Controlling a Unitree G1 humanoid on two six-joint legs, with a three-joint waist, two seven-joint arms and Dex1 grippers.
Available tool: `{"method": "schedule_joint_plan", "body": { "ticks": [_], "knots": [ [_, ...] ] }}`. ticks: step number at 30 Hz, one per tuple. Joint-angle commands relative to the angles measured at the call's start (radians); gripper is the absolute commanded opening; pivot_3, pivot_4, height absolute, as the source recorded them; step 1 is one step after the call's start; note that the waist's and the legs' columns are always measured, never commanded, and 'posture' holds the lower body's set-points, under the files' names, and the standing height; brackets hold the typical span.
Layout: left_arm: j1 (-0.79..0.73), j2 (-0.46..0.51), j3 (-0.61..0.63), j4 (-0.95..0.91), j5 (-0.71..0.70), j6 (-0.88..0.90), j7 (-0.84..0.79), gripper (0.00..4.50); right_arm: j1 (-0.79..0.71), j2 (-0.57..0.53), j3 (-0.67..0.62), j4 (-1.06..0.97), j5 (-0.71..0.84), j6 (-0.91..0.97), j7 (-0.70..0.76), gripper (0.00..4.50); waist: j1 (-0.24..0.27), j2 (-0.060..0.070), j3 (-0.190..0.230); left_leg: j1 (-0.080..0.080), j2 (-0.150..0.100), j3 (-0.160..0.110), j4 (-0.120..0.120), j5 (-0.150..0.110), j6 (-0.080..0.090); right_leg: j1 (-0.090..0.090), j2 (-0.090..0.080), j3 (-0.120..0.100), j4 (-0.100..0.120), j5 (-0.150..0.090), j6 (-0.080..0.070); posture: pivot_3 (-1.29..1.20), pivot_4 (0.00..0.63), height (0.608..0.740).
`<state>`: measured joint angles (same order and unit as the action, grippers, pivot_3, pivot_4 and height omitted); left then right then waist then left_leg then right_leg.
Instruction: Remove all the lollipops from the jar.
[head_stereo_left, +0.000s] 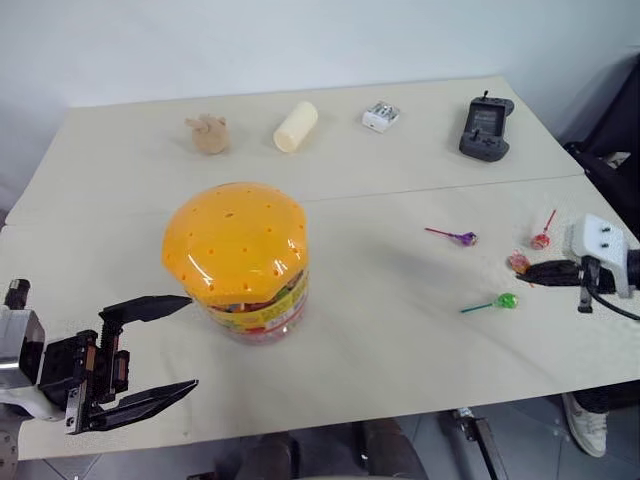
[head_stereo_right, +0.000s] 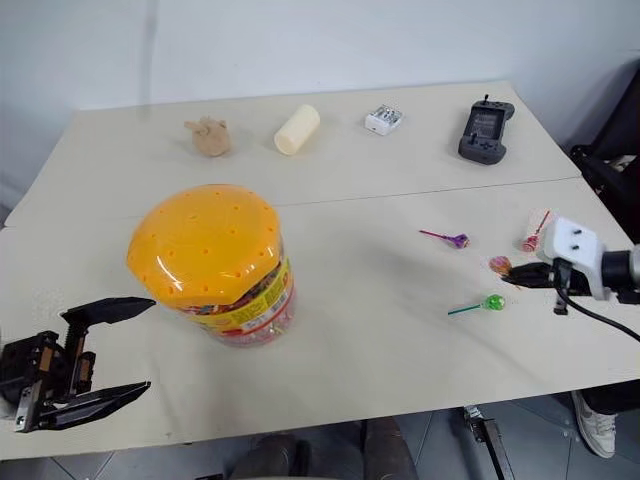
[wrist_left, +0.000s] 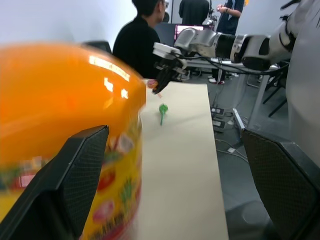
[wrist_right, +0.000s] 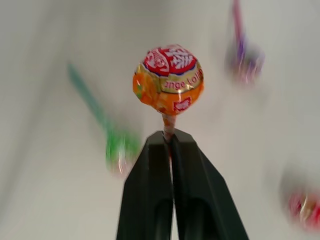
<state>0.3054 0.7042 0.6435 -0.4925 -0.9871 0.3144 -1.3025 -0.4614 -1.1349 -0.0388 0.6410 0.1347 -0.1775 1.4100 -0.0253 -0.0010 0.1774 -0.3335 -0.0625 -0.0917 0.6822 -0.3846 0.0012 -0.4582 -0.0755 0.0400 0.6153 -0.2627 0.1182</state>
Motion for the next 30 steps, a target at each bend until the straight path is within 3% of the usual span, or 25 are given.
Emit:
{"method": "schedule_joint_plan", "body": {
  "ticks": [1,5,9,12,15,20,23,26,30],
  "knots": [
    [0.004,0.003,0.012,-0.021,0.008,-0.018,0.012,4.50,-0.040,-0.019,-0.016,0.177,-0.052,-0.098,-0.059,0.02,-0.001,0.000,0.000,0.000,0.000,0.000,0.000,0.000,0.000,0.000,0.000,0.000,0.000,0.000,0.000,0.00,0.150,0.740],
    [0.004,0.030,0.007,-0.027,-0.027,0.041,0.048,4.50,-0.033,-0.007,-0.061,0.251,-0.002,-0.066,-0.037,1.00,-0.001,0.001,0.000,0.000,0.001,0.001,0.000,0.000,0.000,-0.001,0.000,0.002,0.001,0.000,0.000,0.00,0.150,0.740],
    [-0.006,0.045,0.036,0.020,-0.004,0.036,0.053,4.50,0.019,0.009,-0.111,0.229,0.053,-0.145,0.002,2.37,-0.001,0.001,0.000,-0.001,0.001,0.001,0.000,0.000,0.000,-0.002,0.000,0.002,0.001,0.000,0.000,0.00,0.150,0.740],
    [0.000,0.074,0.083,0.101,0.000,0.075,0.087,4.50,0.036,0.029,-0.185,0.140,0.152,-0.101,0.023,3.42,-0.003,0.001,0.000,-0.001,0.001,0.001,0.000,0.000,0.000,-0.002,0.000,0.002,0.001,0.000,0.000,0.00,0.150,0.740],
    [-0.013,0.089,0.112,0.182,0.042,0.065,0.116,4.50,0.087,0.079,-0.261,-0.092,0.337,0.024,0.095,4.44,-0.005,0.003,0.000,-0.001,0.002,0.001,0.000,0.000,-0.001,-0.002,0.002,0.003,0.002,0.000,0.000,0.00,0.150,0.740],
    [-0.069,0.078,0.125,0.254,0.098,0.048,0.220,4.50,0.162,0.173,-0.294,-0.492,0.513,0.224,-0.003,4.48,0.002,0.003,0.000,-0.001,0.003,-0.001,0.000,0.000,-0.001,-0.002,0.002,0.001,0.001,0.000,0.000,0.00,0.150,0.740],
    [-0.099,0.034,0.101,0.305,0.202,-0.056,0.268,4.50,0.178,0.262,-0.241,-0.753,0.617,0.359,-0.114,4.48,0.010,0.003,0.000,-0.002,0.002,-0.002,0.000,0.000,-0.001,-0.002,0.001,0.000,0.001,0.000,0.000,0.00,0.150,0.740],
    [-0.101,-0.003,0.093,0.320,0.237,-0.092,0.293,4.50,0.184,0.329,-0.195,-0.848,0.572,0.329,-0.144,4.48,0.018,0.001,0.000,-0.002,0.002,-0.003,0.000,0.000,-0.002,-0.002,0.002,-0.001,0.000,0.000,0.000,0.00,0.150,0.740],
    [-0.107,-0.037,0.072,0.366,0.340,-0.162,0.361,4.50,0.195,0.390,-0.134,-0.825,0.441,0.193,-0.136,4.48,0.026,-0.001,-0.001,-0.003,0.002,-0.003,0.000,0.000,-0.002,-0.001,0.001,-0.002,-0.002,0.001,0.001,0.00,0.150,0.740]
  ]
}}
